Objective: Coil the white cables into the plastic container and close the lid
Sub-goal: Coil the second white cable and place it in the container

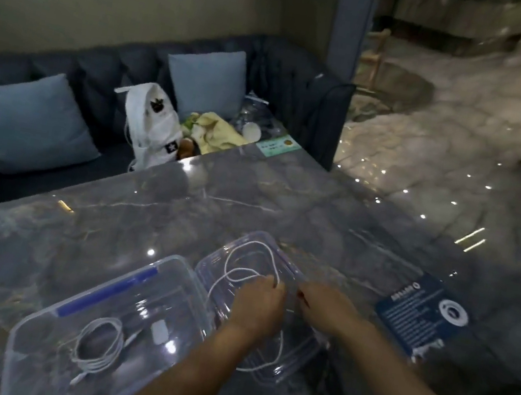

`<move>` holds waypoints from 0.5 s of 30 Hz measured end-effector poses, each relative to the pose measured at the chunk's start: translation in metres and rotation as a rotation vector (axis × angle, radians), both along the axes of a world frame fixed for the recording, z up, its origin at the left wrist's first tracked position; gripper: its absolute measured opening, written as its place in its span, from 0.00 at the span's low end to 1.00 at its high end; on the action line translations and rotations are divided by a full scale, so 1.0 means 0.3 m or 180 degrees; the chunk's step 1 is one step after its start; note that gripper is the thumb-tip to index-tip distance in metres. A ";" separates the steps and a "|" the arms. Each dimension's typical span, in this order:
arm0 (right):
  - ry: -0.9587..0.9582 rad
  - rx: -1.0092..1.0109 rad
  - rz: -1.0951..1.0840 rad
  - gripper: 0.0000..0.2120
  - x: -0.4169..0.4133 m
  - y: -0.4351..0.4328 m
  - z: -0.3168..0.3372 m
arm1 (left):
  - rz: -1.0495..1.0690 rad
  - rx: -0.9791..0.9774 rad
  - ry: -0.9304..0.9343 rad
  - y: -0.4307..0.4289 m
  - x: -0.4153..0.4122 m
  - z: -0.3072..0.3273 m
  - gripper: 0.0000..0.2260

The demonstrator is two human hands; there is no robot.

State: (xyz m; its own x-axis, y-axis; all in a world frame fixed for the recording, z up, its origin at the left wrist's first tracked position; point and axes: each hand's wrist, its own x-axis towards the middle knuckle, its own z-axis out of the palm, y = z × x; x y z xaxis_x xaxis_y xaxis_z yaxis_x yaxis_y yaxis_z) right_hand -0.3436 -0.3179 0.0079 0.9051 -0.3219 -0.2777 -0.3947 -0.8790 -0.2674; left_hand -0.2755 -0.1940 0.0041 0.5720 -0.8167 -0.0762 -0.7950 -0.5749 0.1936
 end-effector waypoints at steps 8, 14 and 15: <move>0.0182 -0.0178 0.0037 0.12 -0.073 0.013 -0.063 | -0.0587 -0.0236 -0.0561 0.024 -0.088 -0.078 0.11; 0.0154 0.0969 -0.0239 0.07 0.001 0.018 -0.014 | -0.0601 -0.0572 -0.0486 0.036 -0.059 -0.035 0.14; 0.0108 0.1254 -0.0317 0.04 0.023 0.014 0.009 | -0.0537 -0.0688 -0.0428 0.041 -0.048 -0.023 0.12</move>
